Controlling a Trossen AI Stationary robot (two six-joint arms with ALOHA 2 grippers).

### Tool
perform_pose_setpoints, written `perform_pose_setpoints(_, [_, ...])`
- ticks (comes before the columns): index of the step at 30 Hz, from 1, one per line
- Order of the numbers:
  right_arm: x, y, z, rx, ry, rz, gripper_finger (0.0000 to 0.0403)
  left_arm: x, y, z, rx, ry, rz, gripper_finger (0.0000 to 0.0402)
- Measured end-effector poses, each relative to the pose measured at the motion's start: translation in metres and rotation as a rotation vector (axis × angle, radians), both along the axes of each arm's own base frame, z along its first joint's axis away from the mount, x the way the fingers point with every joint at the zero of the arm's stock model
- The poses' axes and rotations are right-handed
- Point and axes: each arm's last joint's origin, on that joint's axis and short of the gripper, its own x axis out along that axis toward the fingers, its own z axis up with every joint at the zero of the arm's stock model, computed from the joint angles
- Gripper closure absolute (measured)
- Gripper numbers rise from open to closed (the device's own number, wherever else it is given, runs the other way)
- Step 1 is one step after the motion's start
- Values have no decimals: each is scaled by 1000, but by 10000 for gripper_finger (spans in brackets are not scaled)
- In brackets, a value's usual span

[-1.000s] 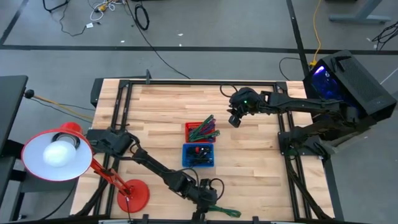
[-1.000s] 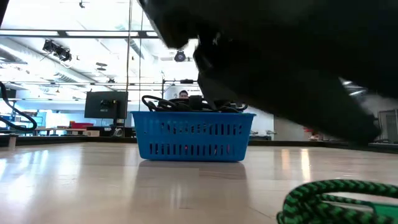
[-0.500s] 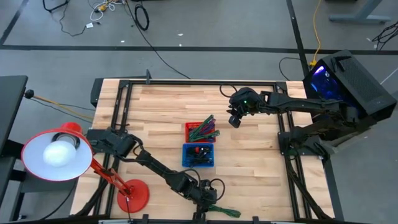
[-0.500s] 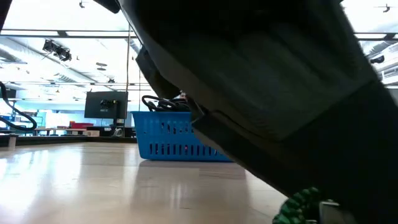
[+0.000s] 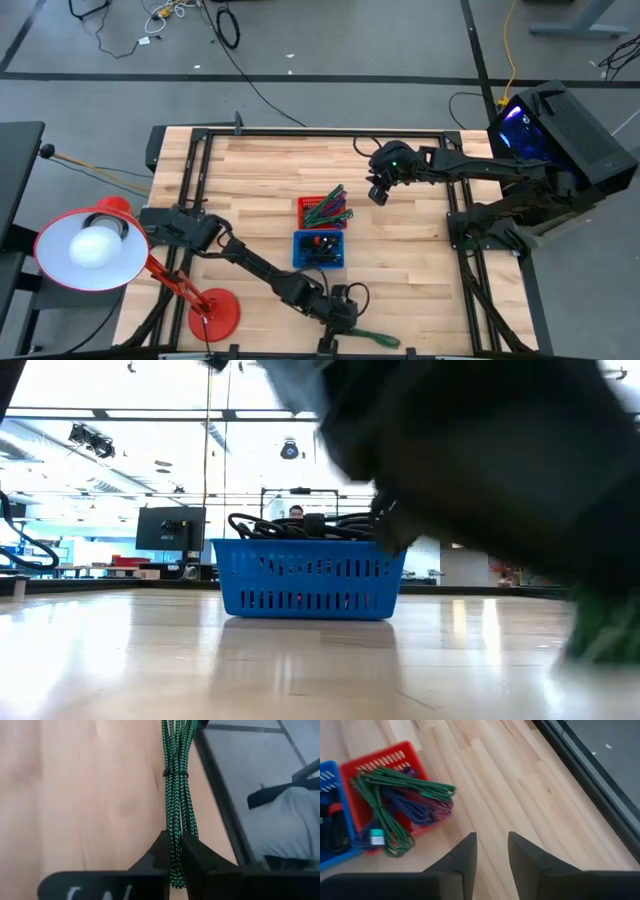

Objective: Pick & Place USB Port
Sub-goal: Put the green charger cable into the red bin

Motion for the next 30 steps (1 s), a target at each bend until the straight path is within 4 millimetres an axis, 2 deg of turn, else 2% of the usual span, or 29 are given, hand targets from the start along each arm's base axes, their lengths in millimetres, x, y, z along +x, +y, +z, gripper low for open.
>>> perform_pose_setpoints(4, [-4, -4, -2, -39, 43, -54, 292, 10, 0, 27, 65, -54, -15, 380])
perform_pose_setpoints(8, [-11, -10, -5, -63, 112, -118, 292, 12, 2, 53, 209, -28, -1, 380])
perform_pose_setpoints(13, [-19, -17, -8, -51, 171, -159, 292, -6, 12, 83, 546, 57, 90, 380])
perform_pose_setpoints(16, [-21, -20, -9, -48, 187, -169, 292, -22, 34, 96, 688, 146, 175, 380])
perform_pose_setpoints(19, [-22, -22, -9, -48, 193, -175, 292, -35, 58, 102, 745, 201, 254, 380])
perform_pose_setpoints(25, [-22, -23, -9, -59, 198, -159, 292, -65, 106, 120, 681, 130, 384, 380])
perform_pose_setpoints(30, [-22, -24, -8, -65, 194, -142, 292, -100, 146, 131, 584, 5, 499, 380])
